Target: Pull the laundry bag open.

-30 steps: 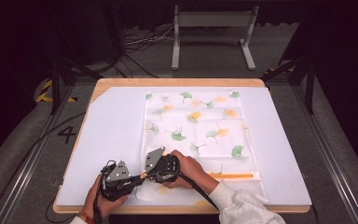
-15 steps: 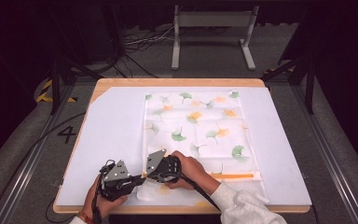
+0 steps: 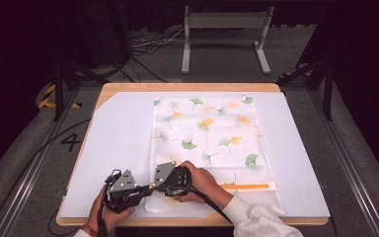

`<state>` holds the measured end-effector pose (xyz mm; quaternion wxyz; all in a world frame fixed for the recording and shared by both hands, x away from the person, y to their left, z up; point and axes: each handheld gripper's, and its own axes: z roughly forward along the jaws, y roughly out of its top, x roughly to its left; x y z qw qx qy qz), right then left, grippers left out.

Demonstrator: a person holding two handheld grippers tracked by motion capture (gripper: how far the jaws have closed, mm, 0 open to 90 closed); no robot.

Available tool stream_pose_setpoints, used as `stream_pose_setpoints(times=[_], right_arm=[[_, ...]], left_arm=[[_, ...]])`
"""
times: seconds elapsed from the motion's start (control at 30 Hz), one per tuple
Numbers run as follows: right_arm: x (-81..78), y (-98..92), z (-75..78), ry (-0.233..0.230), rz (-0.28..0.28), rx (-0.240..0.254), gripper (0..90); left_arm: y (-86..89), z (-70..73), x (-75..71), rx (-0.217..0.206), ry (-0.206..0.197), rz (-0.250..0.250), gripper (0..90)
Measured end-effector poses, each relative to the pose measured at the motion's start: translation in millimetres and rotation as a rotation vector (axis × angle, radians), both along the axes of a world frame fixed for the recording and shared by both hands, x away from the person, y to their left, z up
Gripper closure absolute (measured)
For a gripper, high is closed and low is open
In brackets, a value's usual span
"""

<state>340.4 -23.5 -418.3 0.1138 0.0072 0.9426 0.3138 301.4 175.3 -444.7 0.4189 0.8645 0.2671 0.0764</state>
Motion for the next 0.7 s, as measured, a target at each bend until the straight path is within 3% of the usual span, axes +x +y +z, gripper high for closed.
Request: stream_pose_setpoints(times=[0.2,0.4,0.7], right_arm=[[1.1,-2.8,1.7,0.013,0.005,0.031,83.4],[0.1,-1.1,0.6,0.003,0.012,0.025,79.8],[-1.5,-0.4,-0.4,-0.01,0.024,0.017,84.6]], left_arm=[[-0.1,-0.9,0.1,0.008,0.002,-0.002,84.5],[-1.2,-1.7,-0.3,0.02,0.003,-0.007,84.5],[-1.5,-1.8,-0.3,0.021,0.004,-0.009,84.3]])
